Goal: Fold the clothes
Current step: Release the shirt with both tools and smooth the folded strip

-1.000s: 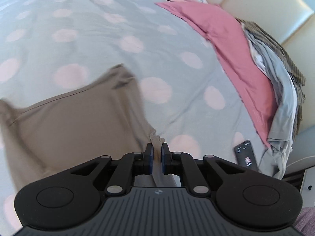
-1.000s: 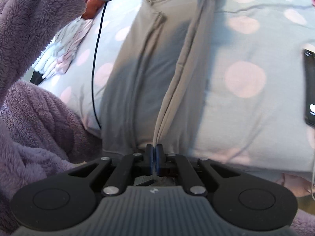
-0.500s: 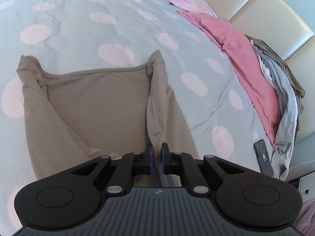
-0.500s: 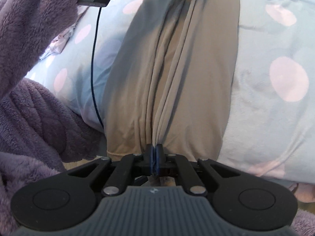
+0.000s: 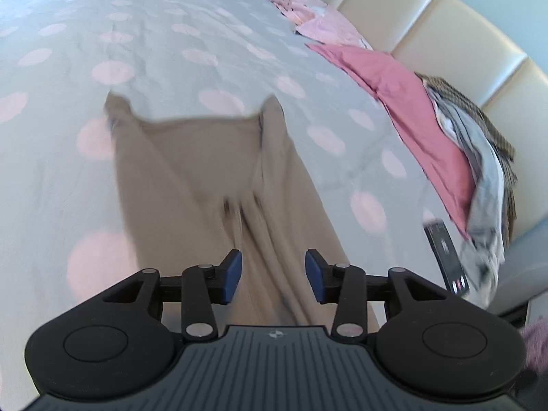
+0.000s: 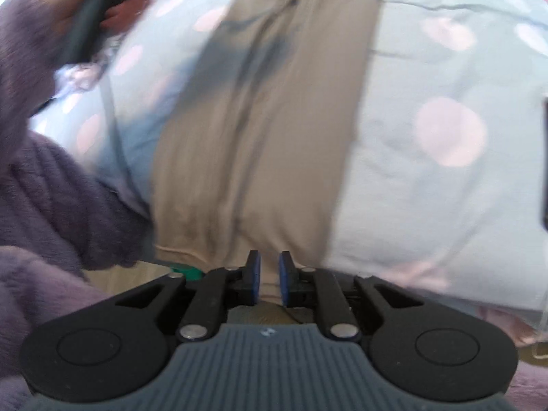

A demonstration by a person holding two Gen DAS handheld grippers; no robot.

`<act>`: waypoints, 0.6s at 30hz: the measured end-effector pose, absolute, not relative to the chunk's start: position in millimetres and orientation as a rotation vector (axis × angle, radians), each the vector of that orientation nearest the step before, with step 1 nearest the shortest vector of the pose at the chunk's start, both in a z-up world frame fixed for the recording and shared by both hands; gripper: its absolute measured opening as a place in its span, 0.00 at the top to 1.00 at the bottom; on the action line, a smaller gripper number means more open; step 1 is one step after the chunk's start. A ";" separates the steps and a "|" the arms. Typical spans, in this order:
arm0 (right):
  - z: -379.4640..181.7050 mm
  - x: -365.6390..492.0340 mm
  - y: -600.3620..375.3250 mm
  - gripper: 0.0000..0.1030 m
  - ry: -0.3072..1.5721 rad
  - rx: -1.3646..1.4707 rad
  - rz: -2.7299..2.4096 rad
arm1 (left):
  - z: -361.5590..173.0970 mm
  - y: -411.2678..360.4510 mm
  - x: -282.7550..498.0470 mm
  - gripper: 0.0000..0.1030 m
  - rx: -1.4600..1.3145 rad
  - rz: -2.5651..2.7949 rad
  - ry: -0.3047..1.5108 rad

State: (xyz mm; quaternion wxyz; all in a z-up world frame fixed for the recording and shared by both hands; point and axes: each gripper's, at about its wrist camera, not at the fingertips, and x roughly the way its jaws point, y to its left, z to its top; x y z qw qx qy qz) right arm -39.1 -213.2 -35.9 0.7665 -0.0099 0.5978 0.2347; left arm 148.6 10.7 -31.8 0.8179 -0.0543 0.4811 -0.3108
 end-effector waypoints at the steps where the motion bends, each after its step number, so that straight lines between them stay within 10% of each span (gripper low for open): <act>1: -35.3 -39.0 -217.5 0.85 1.278 -0.030 0.495 | -30.2 12.8 135.4 0.63 -0.099 -0.671 1.031; 18: -65.0 -79.1 -203.8 0.56 1.136 -0.395 0.654 | -67.8 38.3 -46.1 0.61 0.176 -0.639 1.203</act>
